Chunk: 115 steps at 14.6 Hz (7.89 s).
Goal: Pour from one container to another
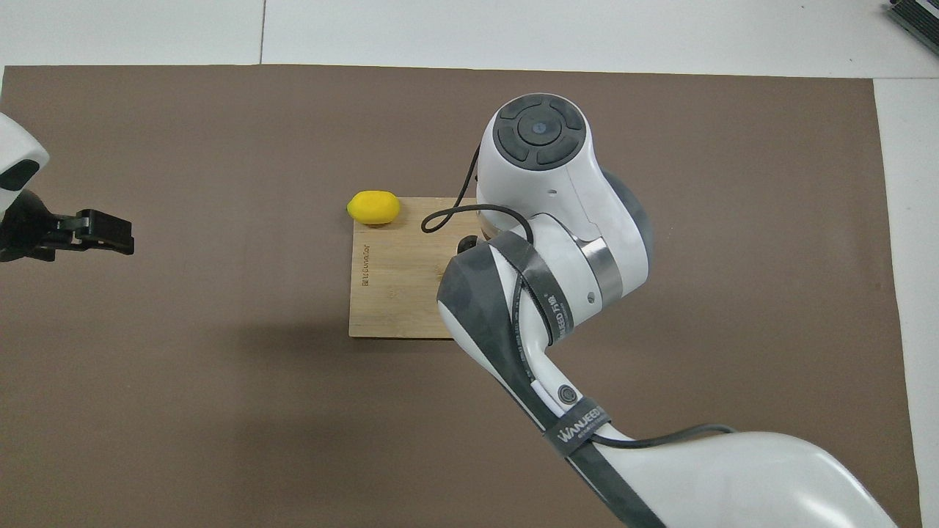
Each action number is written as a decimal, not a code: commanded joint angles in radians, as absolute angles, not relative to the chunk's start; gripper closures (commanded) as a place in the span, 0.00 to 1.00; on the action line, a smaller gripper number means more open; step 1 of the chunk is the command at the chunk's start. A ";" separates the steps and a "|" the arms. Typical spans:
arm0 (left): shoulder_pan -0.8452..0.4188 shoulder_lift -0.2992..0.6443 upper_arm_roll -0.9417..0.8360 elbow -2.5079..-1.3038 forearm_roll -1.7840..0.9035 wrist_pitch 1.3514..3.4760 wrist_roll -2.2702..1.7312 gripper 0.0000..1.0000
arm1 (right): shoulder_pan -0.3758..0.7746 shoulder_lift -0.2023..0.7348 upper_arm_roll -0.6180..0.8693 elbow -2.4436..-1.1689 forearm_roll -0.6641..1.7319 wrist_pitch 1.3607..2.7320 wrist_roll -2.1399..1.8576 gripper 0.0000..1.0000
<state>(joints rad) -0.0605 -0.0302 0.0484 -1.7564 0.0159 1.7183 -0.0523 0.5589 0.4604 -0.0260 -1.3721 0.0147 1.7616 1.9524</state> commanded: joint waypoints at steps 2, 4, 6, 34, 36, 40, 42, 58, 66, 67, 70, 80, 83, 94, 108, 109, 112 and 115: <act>-0.074 -0.040 0.049 -1.749 0.023 1.726 -0.075 0.00 | 0.561 0.480 -0.020 -1.338 -0.031 1.740 1.977 1.00; -0.072 -0.041 0.044 -1.750 0.023 1.749 -0.075 0.00 | 0.564 0.488 -0.020 -1.338 -0.034 1.740 1.974 1.00; -0.074 -0.044 0.046 -1.753 0.023 1.752 -0.075 0.00 | 0.568 0.489 -0.020 -1.338 -0.040 1.740 1.973 1.00; -0.089 -0.051 0.046 -1.752 0.021 1.715 -0.087 0.00 | 0.588 0.500 -0.018 -1.322 -0.104 1.730 1.957 1.00; -0.090 -0.051 0.046 -1.752 0.021 1.715 -0.087 0.00 | 0.588 0.503 -0.018 -1.316 -0.106 1.730 1.954 1.00; -0.091 -0.051 0.046 -1.752 0.021 1.717 -0.089 0.00 | 0.603 0.508 -0.018 -1.316 -0.109 1.730 1.945 1.00; -0.091 -0.051 0.046 -1.752 0.021 1.717 -0.089 0.00 | 0.604 0.509 -0.018 -1.316 -0.127 1.723 1.945 1.00; -0.092 -0.051 0.048 -1.752 0.021 1.717 -0.089 0.00 | 0.620 0.538 -0.017 -1.266 -0.166 1.669 1.941 1.00; -0.092 -0.051 0.048 -1.752 0.023 1.717 -0.089 0.00 | 0.620 0.537 -0.017 -1.266 -0.178 1.663 1.881 1.00; -0.092 -0.051 0.048 -1.752 0.023 1.717 -0.089 0.00 | 0.620 0.537 -0.017 -1.266 -0.179 1.655 1.878 1.00; -0.092 -0.051 0.048 -1.752 0.023 1.717 -0.089 0.00 | 0.620 0.537 -0.017 -1.266 -0.178 1.654 1.878 1.00; -0.092 -0.051 0.048 -1.752 0.023 1.717 -0.089 0.00 | 0.561 0.526 0.005 -1.266 -0.023 1.718 1.888 1.00; -0.092 -0.051 0.048 -1.752 0.023 1.715 -0.089 0.00 | 0.523 0.509 0.005 -1.267 0.063 1.759 1.878 1.00; -0.094 -0.052 0.046 -1.753 0.023 1.713 -0.089 0.00 | 0.212 0.450 0.005 -1.334 0.572 1.845 1.636 1.00; -0.094 -0.052 0.046 -1.753 0.023 1.713 -0.089 0.00 | -0.077 0.301 0.006 -1.785 1.051 1.944 1.105 1.00; -0.094 -0.054 0.046 -1.753 0.023 1.712 -0.089 0.00 | -0.092 0.302 0.006 -1.801 1.075 1.937 1.094 1.00; -0.092 -0.057 0.046 -1.755 0.023 1.712 -0.089 0.00 | -0.130 0.333 0.006 -1.821 1.143 1.878 1.024 1.00; -0.092 -0.058 0.046 -1.756 0.023 1.704 -0.089 0.00 | -0.147 0.374 0.006 -1.839 1.150 1.879 0.954 1.00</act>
<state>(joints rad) -0.0744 -0.0428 0.0358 -1.7538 0.0159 1.7254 -0.0720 -0.1220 0.3567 -0.0097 -1.8158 1.1173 1.8820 1.0066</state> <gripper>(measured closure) 0.000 0.489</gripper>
